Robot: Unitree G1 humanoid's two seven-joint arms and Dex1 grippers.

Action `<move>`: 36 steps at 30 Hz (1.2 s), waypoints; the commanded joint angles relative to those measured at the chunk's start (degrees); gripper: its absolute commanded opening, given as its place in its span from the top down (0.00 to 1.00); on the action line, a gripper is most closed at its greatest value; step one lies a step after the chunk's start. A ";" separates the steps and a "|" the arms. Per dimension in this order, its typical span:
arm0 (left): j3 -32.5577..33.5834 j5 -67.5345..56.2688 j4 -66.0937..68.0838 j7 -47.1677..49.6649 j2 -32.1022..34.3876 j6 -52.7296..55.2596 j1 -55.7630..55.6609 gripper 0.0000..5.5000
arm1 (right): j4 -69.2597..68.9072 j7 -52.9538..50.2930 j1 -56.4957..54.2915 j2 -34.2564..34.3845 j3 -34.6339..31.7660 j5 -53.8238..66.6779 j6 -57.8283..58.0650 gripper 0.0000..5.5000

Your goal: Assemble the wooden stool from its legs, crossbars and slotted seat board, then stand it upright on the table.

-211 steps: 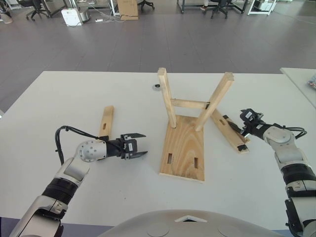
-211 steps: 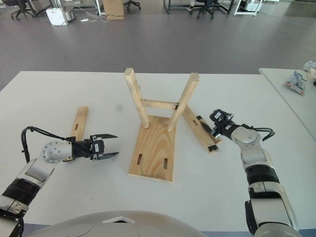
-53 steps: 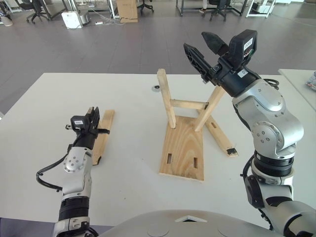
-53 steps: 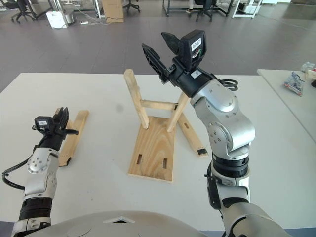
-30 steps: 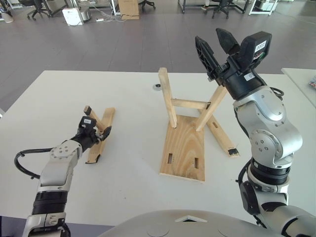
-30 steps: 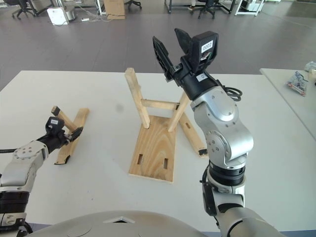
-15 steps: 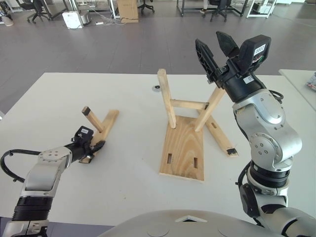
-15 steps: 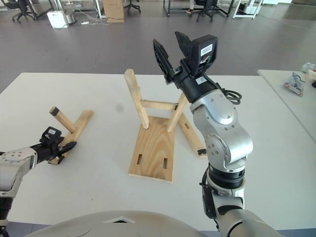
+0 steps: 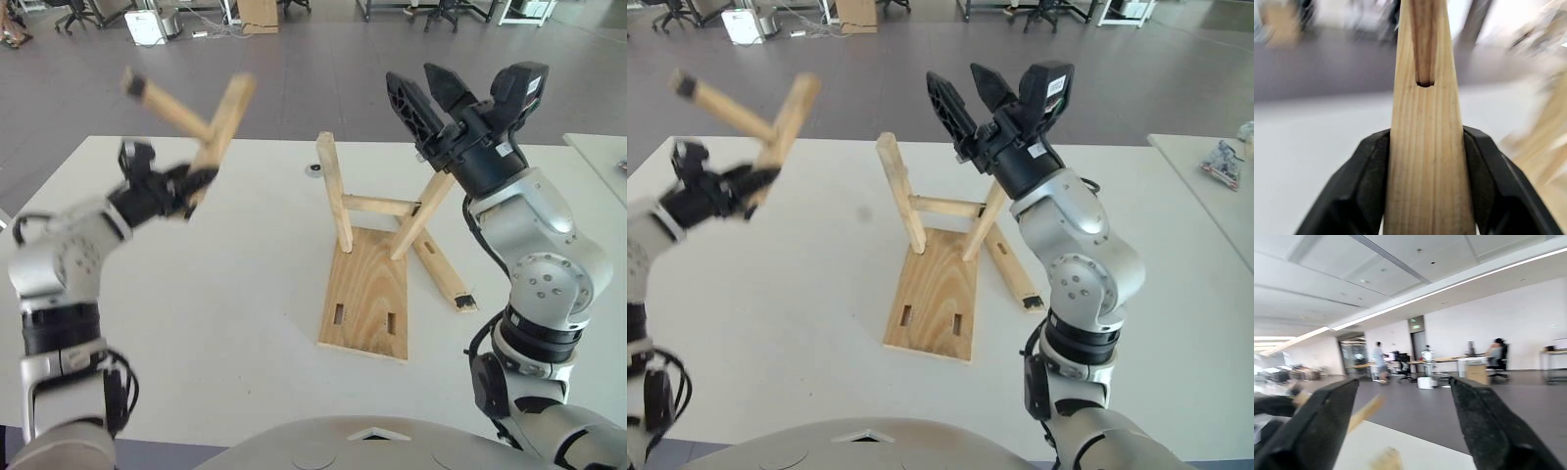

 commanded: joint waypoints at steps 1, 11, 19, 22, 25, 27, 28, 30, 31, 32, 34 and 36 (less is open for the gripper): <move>0.54 -12.15 -7.32 1.33 -2.17 8.75 -3.75 0.63 | 3.69 -3.25 -4.39 0.16 -5.02 17.16 3.19 0.22; -3.57 -34.99 -14.62 3.60 -5.48 16.41 -4.65 0.63 | 13.75 -10.18 -6.36 -8.05 -5.36 46.71 5.69 0.17; -6.59 -42.80 -15.28 3.74 -3.94 17.74 -2.77 0.63 | 15.64 -6.96 -5.64 -13.09 -3.26 61.25 5.34 0.34; -7.13 -45.52 -14.63 3.62 -2.91 18.06 -2.34 0.63 | 15.94 -4.57 -4.04 -14.68 -3.40 62.54 6.18 0.44; -7.22 -47.15 -14.28 3.92 -2.15 17.94 -1.92 0.63 | 16.07 -1.23 -2.19 -17.09 -3.17 62.76 7.89 0.55; -7.67 -47.71 -14.63 4.07 -1.73 17.98 -1.54 0.63 | 15.57 0.11 -1.08 -18.98 -2.03 61.28 8.58 0.61; -7.79 -47.29 -14.41 3.66 -1.28 18.16 -0.91 0.63 | 15.16 0.96 0.20 -20.00 -1.52 60.16 9.28 0.62; -8.00 -46.18 -14.00 2.92 -0.29 18.30 0.50 0.63 | 14.93 2.58 2.25 -21.70 -0.85 58.23 10.12 0.62; -8.07 -46.13 -14.00 2.68 0.11 18.36 1.23 0.63 | 14.83 3.41 2.75 -22.50 -0.48 57.33 10.39 0.62; -8.11 -46.35 -14.03 2.32 0.45 18.41 1.75 0.63 | 14.62 4.18 2.94 -23.20 -0.04 56.54 10.61 0.63; -8.13 -46.60 -13.72 1.39 1.29 18.69 2.47 0.63 | 13.46 6.66 3.32 -25.25 1.35 53.50 11.86 0.63; -8.25 -44.98 -13.53 -0.10 2.30 18.63 3.45 0.63 | 12.00 9.50 3.48 -27.26 2.76 50.07 12.80 0.63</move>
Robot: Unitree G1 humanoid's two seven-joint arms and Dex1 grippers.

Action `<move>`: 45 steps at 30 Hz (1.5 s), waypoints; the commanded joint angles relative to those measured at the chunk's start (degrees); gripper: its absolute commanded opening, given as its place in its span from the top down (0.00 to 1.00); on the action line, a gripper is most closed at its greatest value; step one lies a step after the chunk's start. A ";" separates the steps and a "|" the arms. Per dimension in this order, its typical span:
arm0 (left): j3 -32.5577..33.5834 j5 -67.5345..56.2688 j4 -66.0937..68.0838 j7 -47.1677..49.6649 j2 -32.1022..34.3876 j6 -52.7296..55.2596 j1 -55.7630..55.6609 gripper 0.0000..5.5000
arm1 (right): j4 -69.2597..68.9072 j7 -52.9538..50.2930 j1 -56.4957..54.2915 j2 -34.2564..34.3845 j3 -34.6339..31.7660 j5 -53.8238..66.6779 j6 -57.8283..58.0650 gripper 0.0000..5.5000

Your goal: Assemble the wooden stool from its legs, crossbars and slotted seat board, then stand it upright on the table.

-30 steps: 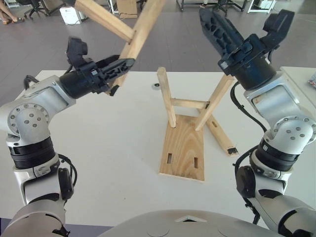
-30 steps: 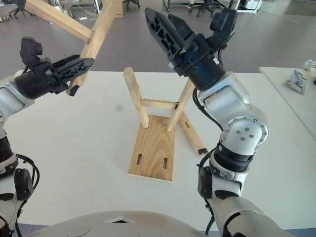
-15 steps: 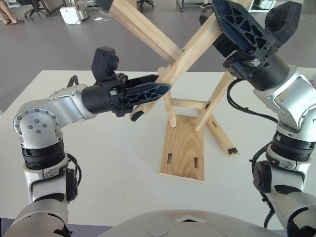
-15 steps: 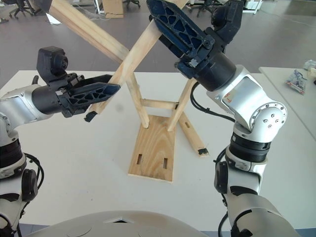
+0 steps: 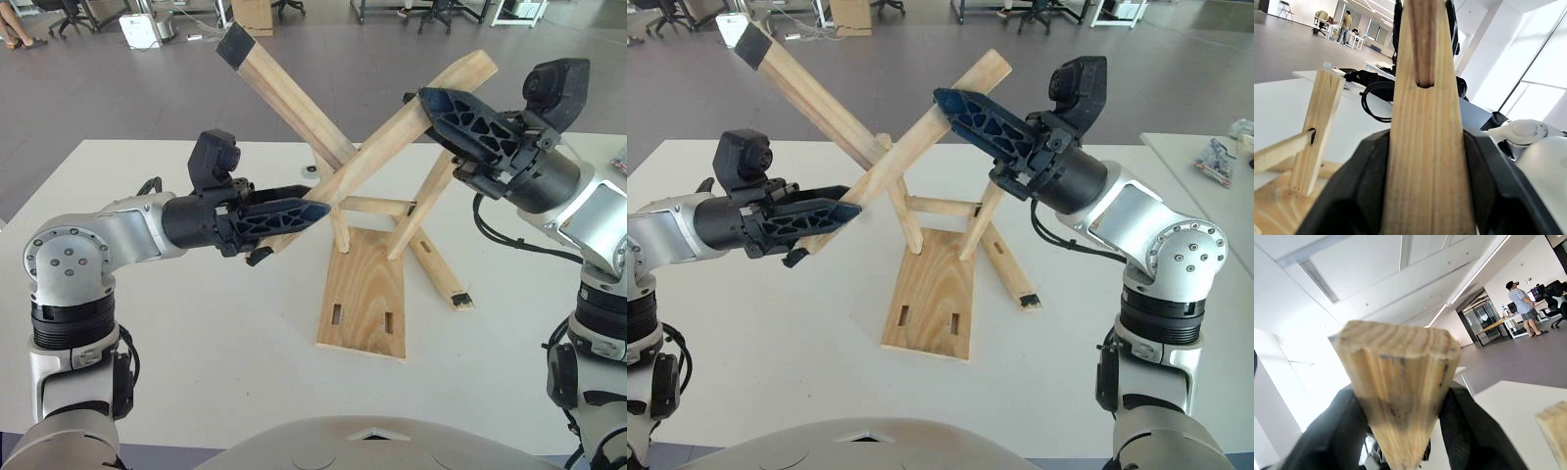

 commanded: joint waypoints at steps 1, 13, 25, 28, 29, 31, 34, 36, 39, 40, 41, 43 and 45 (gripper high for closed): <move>0.12 2.44 -0.22 -2.39 1.71 -1.00 0.81 0.63 | -2.85 3.27 0.47 -4.11 3.46 -7.55 3.81 0.63; -3.93 33.48 -0.03 -16.83 9.75 -16.83 34.34 0.31 | -1.86 12.51 -3.36 -14.01 2.32 -15.26 6.85 0.63; -4.04 44.72 5.64 -12.08 -2.59 -30.67 46.69 0.28 | -12.18 29.24 16.36 -20.27 -7.92 -32.45 0.59 0.63; -4.94 46.51 5.82 -12.18 -3.86 -32.10 47.01 0.28 | -14.05 38.46 22.26 -20.94 -9.03 -39.05 -4.51 0.63; -5.29 47.04 6.09 -12.19 -4.16 -32.35 46.59 0.28 | -14.33 40.92 23.56 -20.97 -8.80 -40.96 -6.15 0.63; -5.87 47.68 6.59 -12.54 -4.34 -32.33 45.24 0.28 | -14.50 45.07 24.63 -21.22 -8.12 -43.81 -8.79 0.63; -5.74 47.75 6.87 -13.04 -4.41 -32.13 44.21 0.28 | -13.03 49.94 24.54 -22.53 -7.98 -47.66 -11.87 0.63; -5.84 47.93 6.80 -13.20 -4.53 -32.26 44.29 0.28 | -11.42 52.46 24.08 -23.66 -7.97 -50.10 -13.48 0.63; -5.92 48.19 6.66 -13.39 -4.57 -32.43 44.57 0.28 | -9.90 54.90 24.02 -24.91 -8.33 -52.19 -14.77 0.63; -5.99 48.38 6.59 -13.32 -4.66 -32.59 44.75 0.28 | -9.45 55.40 23.88 -25.15 -8.34 -52.55 -15.00 0.63; -6.08 48.54 6.55 -13.26 -4.74 -32.73 44.89 0.28 | -9.28 55.78 23.89 -25.31 -8.43 -52.65 -15.05 0.63; -6.21 48.72 6.57 -13.23 -4.87 -32.91 44.99 0.28 | -9.57 56.07 24.13 -25.30 -8.70 -52.37 -14.85 0.63; -6.17 48.71 6.23 -13.06 -5.14 -33.02 45.46 0.28 | -10.85 56.16 24.40 -25.03 -8.71 -51.41 -14.40 0.63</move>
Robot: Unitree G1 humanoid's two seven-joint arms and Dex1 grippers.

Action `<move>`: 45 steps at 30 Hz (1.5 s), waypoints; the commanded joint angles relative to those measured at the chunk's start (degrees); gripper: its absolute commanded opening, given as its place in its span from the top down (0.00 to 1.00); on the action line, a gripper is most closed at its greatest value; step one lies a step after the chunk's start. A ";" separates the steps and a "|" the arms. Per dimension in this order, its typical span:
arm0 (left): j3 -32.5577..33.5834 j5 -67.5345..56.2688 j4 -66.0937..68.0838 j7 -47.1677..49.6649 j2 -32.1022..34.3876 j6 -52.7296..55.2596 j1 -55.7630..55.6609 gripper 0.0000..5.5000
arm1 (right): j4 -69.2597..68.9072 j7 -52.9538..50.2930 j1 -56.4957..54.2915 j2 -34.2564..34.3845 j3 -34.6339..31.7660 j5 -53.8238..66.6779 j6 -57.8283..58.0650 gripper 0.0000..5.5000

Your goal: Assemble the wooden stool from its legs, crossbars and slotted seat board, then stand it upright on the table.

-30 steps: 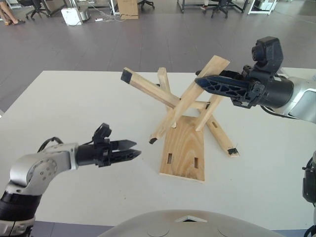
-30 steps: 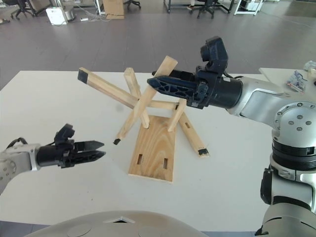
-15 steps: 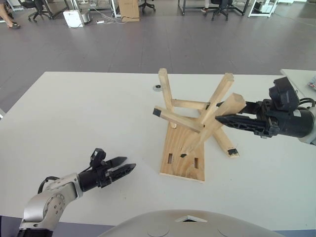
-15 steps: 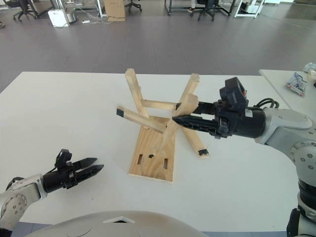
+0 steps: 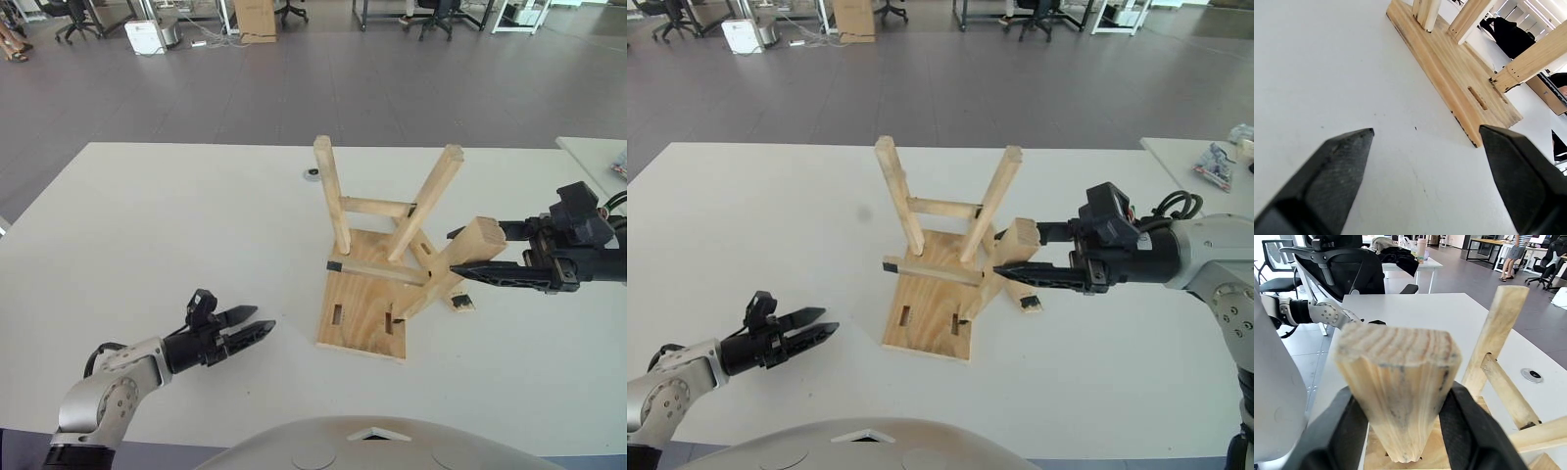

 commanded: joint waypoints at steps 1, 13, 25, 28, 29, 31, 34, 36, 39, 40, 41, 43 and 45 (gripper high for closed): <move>-0.17 1.18 -0.34 0.22 -0.45 -0.44 0.37 0.28 | -2.50 0.16 -0.36 0.06 -1.08 1.91 0.09 0.63; -0.02 1.17 -0.82 -0.37 -0.05 0.62 0.09 0.28 | -3.53 -1.00 5.28 0.90 -3.08 1.85 -0.34 0.63; 0.08 1.00 -1.50 -0.35 -0.42 0.68 0.96 0.28 | -2.19 0.83 6.99 -0.26 -4.19 0.18 -1.77 0.63; -0.15 0.99 -1.71 -0.40 -0.55 0.66 1.28 0.28 | -1.68 1.07 6.67 -0.27 -4.37 -0.06 -1.87 0.63; -0.27 1.04 -1.74 -0.43 -0.55 0.65 1.28 0.28 | -1.60 1.06 6.61 -0.21 -4.39 -0.18 -1.93 0.63; -0.48 1.18 -1.60 -0.62 -0.42 0.64 1.12 0.28 | -1.60 0.89 6.52 -0.04 -4.57 -0.29 -1.89 0.63; -0.64 1.33 -1.45 -0.80 -0.20 0.49 1.10 0.28 | -1.58 0.68 6.50 0.24 -4.65 -0.54 -1.91 0.63; -0.66 1.38 -1.40 -0.83 -0.14 0.41 1.09 0.28 | -2.40 0.50 7.08 0.46 -3.57 -1.40 -2.22 0.63; -0.73 1.55 -1.29 -0.83 -0.15 0.25 1.03 0.28 | -4.42 0.83 8.52 -0.08 -0.19 -5.02 -3.43 0.63; -0.77 1.64 -1.24 -0.79 -0.19 0.19 0.99 0.28 | -5.26 0.71 8.69 -0.16 1.16 -6.17 -3.81 0.63; -0.84 1.73 -1.19 -0.73 -0.25 0.13 0.90 0.28 | -6.12 0.23 8.64 0.08 2.26 -6.39 -3.73 0.63; -0.95 1.87 -1.13 -0.56 -0.41 0.06 0.74 0.28 | -7.26 -0.76 8.66 0.62 3.84 -6.57 -3.69 0.63; -1.09 2.09 -1.25 -0.24 -0.88 -0.19 0.94 0.28 | -7.31 -2.43 9.62 1.83 7.01 -7.55 -3.65 0.63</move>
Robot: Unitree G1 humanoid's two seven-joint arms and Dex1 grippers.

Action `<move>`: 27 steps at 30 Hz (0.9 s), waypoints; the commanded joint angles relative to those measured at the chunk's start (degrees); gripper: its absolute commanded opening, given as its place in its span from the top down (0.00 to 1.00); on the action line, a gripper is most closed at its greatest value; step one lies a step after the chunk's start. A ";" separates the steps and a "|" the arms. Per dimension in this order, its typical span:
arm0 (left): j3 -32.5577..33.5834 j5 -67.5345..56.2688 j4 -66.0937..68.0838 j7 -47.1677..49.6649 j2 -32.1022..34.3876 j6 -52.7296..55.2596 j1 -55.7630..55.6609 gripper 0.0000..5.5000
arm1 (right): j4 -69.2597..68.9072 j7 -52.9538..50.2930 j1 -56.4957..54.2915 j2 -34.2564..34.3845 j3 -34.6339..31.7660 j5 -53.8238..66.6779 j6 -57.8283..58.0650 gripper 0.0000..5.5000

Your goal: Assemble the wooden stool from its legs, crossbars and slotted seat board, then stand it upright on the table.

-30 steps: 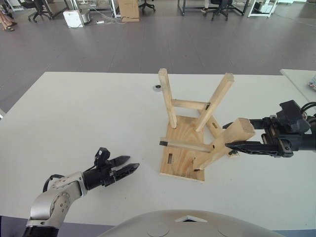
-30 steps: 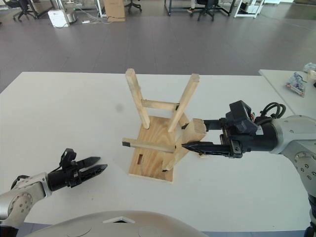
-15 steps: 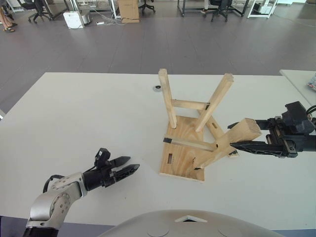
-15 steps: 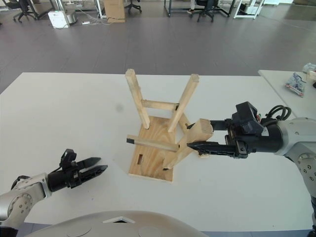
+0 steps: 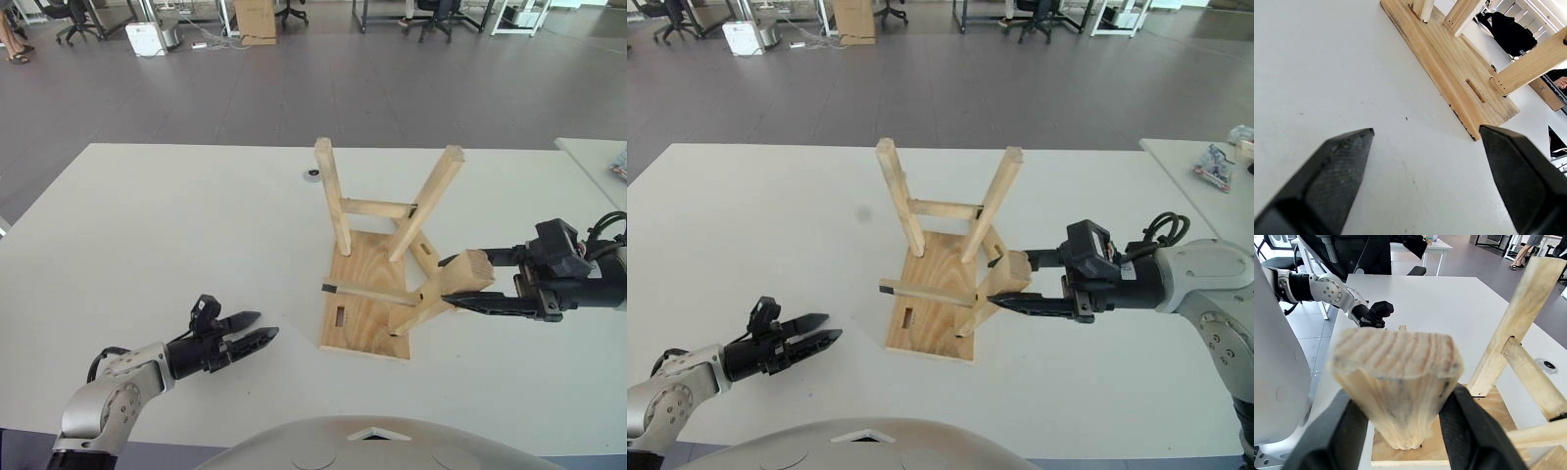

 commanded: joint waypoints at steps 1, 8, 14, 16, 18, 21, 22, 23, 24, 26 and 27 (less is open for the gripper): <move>-0.54 0.91 -0.45 0.43 -0.54 -0.33 -0.01 0.28 | -1.18 -2.15 3.02 1.75 6.91 -3.24 0.88 0.63; -0.56 1.54 -0.53 0.65 -1.22 -0.88 0.46 0.28 | 2.78 -7.87 6.65 0.78 11.24 -8.33 0.41 0.63; -1.00 2.01 -0.86 1.57 -2.73 -1.90 1.33 0.28 | 6.17 -9.36 2.85 -2.44 13.32 -8.67 3.36 0.50; -1.26 2.18 -0.86 2.07 -3.30 -2.50 1.68 0.28 | 7.37 -8.44 1.00 -2.21 13.92 -11.03 1.99 0.44; -1.46 2.34 -0.83 2.39 -3.68 -2.97 2.02 0.28 | 8.66 -7.11 -0.05 -2.75 13.81 -12.88 0.51 0.37; -1.57 2.49 -0.80 2.69 -4.14 -3.37 2.41 0.28 | 11.37 -9.68 -2.05 -2.68 13.00 -17.26 -0.65 0.31; -1.67 2.58 -0.66 2.73 -4.22 -3.49 2.39 0.28 | 12.38 -13.76 -2.92 -1.56 13.19 -19.20 1.48 0.31; -1.79 2.69 -0.49 2.75 -4.26 -3.63 2.34 0.28 | 13.28 -17.01 -3.48 -0.40 13.63 -20.73 3.27 0.31; -1.88 2.90 -0.49 2.96 -4.50 -3.97 2.71 0.28 | 14.39 -20.33 -3.91 1.41 14.66 -22.40 4.66 0.31; -1.93 3.07 -0.53 3.29 -5.05 -4.33 3.25 0.28 | 16.04 -24.87 -4.50 5.67 16.44 -23.80 6.54 0.31; -1.93 3.06 -0.56 3.44 -5.26 -4.35 3.34 0.28 | 16.75 -26.55 -4.86 7.65 17.14 -24.18 7.39 0.31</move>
